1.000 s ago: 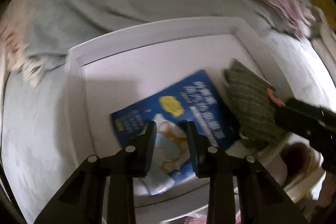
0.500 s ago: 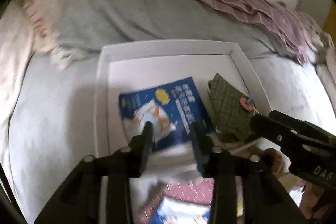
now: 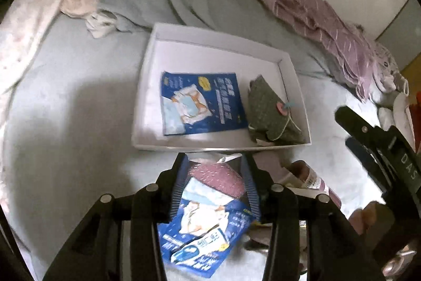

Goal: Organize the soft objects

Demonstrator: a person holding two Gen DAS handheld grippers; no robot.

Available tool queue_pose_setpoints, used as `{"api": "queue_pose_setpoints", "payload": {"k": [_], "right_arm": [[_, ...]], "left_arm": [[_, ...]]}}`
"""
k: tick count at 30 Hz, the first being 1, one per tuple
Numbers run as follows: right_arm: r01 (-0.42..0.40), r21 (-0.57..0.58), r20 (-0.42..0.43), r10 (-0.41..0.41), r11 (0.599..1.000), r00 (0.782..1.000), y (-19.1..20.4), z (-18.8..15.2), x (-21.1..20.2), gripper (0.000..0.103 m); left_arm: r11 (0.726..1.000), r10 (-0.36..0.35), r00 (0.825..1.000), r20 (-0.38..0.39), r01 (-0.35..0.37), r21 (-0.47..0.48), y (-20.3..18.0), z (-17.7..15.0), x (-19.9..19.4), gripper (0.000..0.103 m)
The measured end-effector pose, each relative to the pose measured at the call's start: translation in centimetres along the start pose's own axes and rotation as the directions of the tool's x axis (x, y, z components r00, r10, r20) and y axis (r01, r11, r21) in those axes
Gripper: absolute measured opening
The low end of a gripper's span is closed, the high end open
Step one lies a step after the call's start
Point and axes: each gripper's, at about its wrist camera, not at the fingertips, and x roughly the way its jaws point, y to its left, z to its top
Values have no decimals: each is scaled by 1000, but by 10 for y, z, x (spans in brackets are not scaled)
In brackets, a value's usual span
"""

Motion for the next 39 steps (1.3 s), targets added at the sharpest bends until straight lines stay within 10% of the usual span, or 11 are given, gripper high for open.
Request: {"api": "queue_pose_setpoints", "payload": {"k": [19, 29, 39], "right_arm": [[104, 138, -267, -64, 985, 962, -11, -18, -2, 84], [193, 142, -244, -154, 971, 958, -22, -19, -13, 84], [151, 270, -365, -43, 951, 930, -42, -33, 3, 72]], "left_arm": [[1000, -1, 999, 37, 2, -18, 7, -2, -25, 46], [1000, -11, 997, 83, 10, 20, -1, -6, -43, 46], [999, -1, 999, 45, -1, 48, -5, -10, -41, 46]]}}
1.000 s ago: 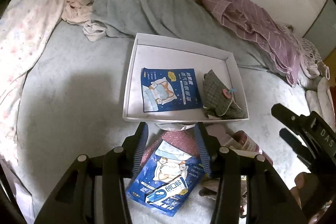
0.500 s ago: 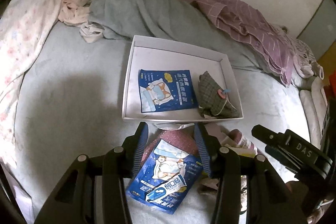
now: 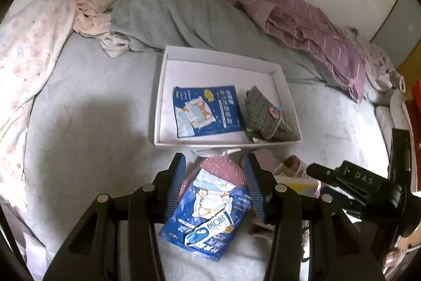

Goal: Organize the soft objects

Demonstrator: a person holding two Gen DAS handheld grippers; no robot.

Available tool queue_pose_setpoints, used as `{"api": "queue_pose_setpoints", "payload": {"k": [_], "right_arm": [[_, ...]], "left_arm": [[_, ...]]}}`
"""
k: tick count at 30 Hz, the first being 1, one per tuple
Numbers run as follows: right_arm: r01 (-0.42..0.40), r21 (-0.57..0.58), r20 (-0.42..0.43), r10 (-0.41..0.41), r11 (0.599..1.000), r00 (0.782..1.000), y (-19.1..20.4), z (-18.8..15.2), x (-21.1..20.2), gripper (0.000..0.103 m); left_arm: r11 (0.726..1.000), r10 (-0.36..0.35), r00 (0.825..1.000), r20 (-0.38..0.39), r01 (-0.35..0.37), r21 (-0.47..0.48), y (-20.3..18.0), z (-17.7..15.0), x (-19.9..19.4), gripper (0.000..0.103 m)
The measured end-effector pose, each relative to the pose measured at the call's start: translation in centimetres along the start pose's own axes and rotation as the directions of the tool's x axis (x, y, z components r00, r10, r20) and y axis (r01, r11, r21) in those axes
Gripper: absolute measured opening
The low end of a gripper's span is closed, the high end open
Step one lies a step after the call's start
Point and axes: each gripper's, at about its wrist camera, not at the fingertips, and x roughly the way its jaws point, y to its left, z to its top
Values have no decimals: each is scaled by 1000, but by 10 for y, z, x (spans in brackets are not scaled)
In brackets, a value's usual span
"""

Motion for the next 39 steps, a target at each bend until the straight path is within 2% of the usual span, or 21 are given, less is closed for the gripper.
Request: {"api": "queue_pose_setpoints", "payload": {"k": [4, 8, 12, 17, 19, 23, 24, 26, 31, 36, 39], "right_arm": [[-19, 29, -14, 19, 999, 1000, -3, 0, 3, 62], [18, 23, 17, -19, 1000, 1000, -5, 2, 0, 60], [47, -8, 31, -47, 999, 998, -5, 4, -2, 60], [28, -12, -45, -29, 1000, 999, -7, 6, 16, 52], [41, -20, -26, -41, 999, 999, -5, 6, 16, 48], [47, -35, -34, -48, 998, 998, -4, 5, 18, 33], [46, -47, -39, -48, 998, 998, -3, 5, 20, 29], [41, -71, -42, -44, 997, 998, 0, 5, 23, 26], [38, -111, -23, -41, 993, 999, 4, 4, 21, 20], [21, -138, 18, -19, 990, 1000, 8, 2, 8, 18], [14, -158, 52, -6, 987, 999, 9, 1, -4, 18]], "left_arm": [[999, -29, 999, -22, 30, 27, -5, -3, 1, 46], [998, -21, 999, -31, 23, 52, -8, -5, 4, 46], [997, -59, 996, -73, 62, 40, -2, -3, 17, 46], [992, -123, 979, -161, 120, -28, 12, 0, 44, 46], [991, -133, 972, -193, 124, -58, 17, -1, 54, 46], [975, -192, 953, -235, 158, -157, 35, -1, 71, 46], [972, -199, 951, -237, 161, -170, 38, -1, 74, 46], [969, -201, 952, -229, 159, -188, 42, 0, 77, 46], [972, -204, 959, -195, 174, -158, 42, 4, 78, 46], [963, -242, 946, -214, 208, -171, 41, 5, 88, 46], [944, -300, 930, -210, 258, -207, 39, 5, 93, 46]]}}
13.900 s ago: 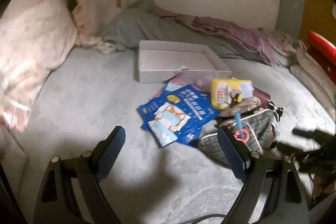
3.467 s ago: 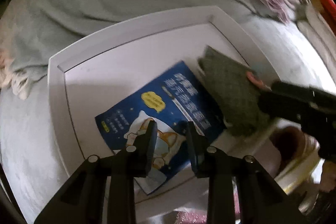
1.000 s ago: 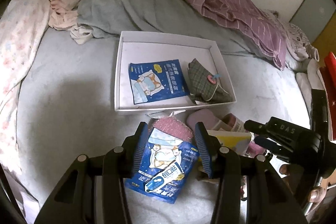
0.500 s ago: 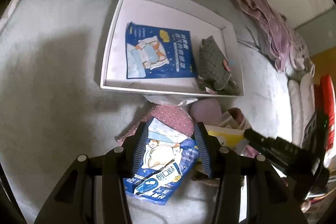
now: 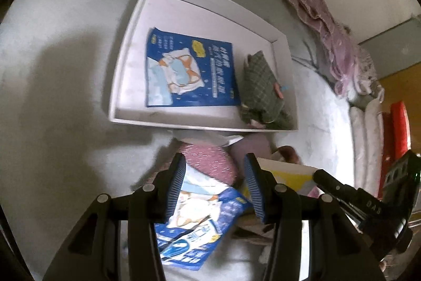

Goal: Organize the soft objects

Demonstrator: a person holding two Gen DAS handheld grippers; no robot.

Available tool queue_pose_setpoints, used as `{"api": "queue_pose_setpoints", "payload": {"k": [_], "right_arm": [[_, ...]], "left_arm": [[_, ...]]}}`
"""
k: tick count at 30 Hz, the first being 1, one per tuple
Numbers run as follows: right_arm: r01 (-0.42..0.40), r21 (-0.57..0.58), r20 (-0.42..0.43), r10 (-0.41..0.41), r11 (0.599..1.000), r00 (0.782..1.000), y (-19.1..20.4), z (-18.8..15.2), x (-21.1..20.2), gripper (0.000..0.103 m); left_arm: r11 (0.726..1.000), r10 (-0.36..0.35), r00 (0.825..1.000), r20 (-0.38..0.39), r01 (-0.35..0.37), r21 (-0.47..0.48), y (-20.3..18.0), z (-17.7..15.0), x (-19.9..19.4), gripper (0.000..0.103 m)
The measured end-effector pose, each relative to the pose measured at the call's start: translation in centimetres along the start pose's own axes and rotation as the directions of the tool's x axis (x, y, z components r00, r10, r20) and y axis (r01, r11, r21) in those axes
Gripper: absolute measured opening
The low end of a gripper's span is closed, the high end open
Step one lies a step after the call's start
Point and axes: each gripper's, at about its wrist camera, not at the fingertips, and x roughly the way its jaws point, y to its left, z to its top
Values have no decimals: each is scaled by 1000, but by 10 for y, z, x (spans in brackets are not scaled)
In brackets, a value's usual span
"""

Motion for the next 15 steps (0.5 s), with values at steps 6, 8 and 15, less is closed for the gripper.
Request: {"api": "queue_pose_setpoints", "payload": {"k": [6, 8, 15], "right_arm": [[2, -16, 94, 0, 1000, 996, 2, 0, -22, 18], [10, -26, 118, -7, 1000, 993, 4, 0, -27, 18], [23, -48, 151, -16, 999, 988, 11, -2, -32, 18]], "left_arm": [[994, -90, 996, 12, 91, -64, 3, 2, 3, 46], [991, -99, 995, 28, 101, -85, 4, 3, 4, 45], [978, -112, 993, -39, 104, -183, 18, 6, 26, 45]]}}
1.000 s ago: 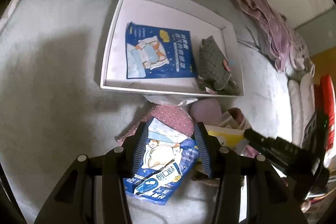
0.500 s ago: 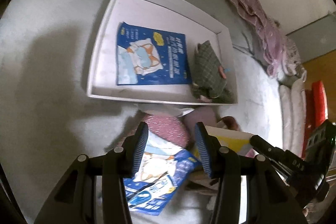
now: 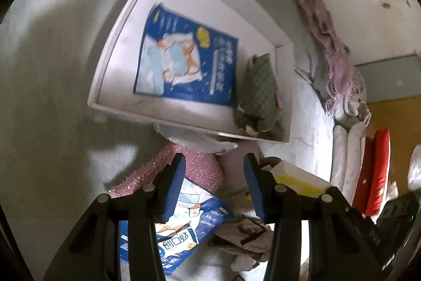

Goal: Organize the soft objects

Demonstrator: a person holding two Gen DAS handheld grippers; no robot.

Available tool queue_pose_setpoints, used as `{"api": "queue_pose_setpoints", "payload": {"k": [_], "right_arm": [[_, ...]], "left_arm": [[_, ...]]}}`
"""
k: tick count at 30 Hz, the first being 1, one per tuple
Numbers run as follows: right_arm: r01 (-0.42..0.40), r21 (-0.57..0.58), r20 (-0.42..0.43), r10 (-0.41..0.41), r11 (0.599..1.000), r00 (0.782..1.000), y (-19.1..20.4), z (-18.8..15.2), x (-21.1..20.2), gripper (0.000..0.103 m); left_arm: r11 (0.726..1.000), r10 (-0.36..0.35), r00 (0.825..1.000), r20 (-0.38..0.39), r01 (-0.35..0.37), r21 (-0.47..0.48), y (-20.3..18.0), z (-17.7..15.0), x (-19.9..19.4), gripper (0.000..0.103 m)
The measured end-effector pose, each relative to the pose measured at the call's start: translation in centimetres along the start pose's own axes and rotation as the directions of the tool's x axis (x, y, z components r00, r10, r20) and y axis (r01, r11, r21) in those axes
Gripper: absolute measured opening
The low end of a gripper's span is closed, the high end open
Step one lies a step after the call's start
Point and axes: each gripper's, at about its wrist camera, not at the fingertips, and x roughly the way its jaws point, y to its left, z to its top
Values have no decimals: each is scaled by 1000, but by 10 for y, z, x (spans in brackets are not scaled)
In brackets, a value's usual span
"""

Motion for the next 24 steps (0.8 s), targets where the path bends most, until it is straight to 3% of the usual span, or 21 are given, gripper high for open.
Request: {"api": "queue_pose_setpoints", "payload": {"k": [2, 5, 8, 13, 18, 20, 24], "right_arm": [[0, -5, 3, 0, 1000, 1000, 1, 0, -1, 18], [-2, -8, 8, 3, 1000, 1000, 1, 0, -2, 18], [-1, -7, 15, 1, 1000, 1000, 0, 0, -3, 18], [6, -3, 17, -6, 1000, 1000, -2, 0, -3, 18], [7, -11, 17, -7, 1000, 1000, 1, 0, -3, 18], [7, -12, 16, -7, 1000, 1000, 1, 0, -2, 18], [7, -11, 18, -7, 1000, 1000, 1, 0, -3, 18]], "left_arm": [[995, -75, 997, -22, 73, -68, 9, 2, 5, 37], [978, -156, 988, -3, 154, -144, 21, 4, 4, 37], [968, -180, 982, 53, 186, -168, 26, 5, -7, 37], [969, -146, 987, 70, 157, -189, 30, 8, -10, 37], [962, -154, 988, 17, 154, -224, 34, 8, 8, 19], [962, -159, 987, 12, 158, -223, 33, 6, 11, 7], [968, -158, 987, 18, 158, -197, 26, 4, 11, 2]]}}
